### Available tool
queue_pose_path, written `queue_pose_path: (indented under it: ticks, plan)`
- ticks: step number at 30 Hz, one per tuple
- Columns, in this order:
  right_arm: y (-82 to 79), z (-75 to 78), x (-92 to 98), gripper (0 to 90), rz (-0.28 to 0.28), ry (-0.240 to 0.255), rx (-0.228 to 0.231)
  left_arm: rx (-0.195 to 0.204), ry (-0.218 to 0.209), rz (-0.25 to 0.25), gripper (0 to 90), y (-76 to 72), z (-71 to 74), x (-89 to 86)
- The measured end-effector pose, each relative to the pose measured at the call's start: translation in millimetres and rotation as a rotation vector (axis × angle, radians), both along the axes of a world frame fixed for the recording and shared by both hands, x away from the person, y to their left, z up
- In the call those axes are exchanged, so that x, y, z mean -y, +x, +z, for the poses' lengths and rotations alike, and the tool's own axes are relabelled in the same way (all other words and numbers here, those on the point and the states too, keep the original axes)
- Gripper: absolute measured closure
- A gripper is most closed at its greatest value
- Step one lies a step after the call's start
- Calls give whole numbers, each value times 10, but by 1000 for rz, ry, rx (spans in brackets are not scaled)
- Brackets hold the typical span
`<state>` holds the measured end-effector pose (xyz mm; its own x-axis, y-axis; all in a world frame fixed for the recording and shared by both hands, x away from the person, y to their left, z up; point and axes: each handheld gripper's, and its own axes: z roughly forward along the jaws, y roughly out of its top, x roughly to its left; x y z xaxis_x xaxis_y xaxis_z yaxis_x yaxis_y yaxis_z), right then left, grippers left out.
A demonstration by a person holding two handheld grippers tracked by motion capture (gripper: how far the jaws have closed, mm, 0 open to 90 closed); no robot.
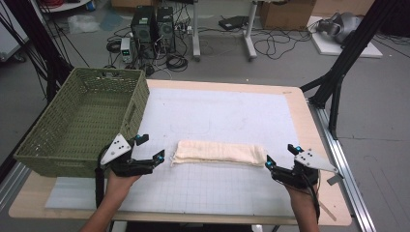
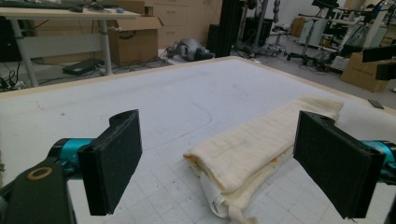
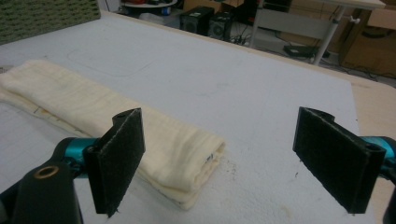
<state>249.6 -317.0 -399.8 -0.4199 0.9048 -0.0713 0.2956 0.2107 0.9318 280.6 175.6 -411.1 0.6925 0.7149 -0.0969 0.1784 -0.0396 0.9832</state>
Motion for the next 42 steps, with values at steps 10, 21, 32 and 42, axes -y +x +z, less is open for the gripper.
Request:
queue_pose_path:
  ticks: [10, 21, 32, 42]
  plan:
    - [7, -9, 5, 154, -5, 0, -12, -4, 2, 4, 163, 7, -4, -3]
    - [10, -16, 13, 154, -2, -4, -16, -10, 12, -14, 165, 10, -6, 48]
    - [10, -18, 15, 154, 0, -6, -17, -7, 18, -14, 165, 8, 5, 72]
    - [7, -17, 18, 155, -4, 2, -22, -22, 18, -14, 167, 24, 21, 90]
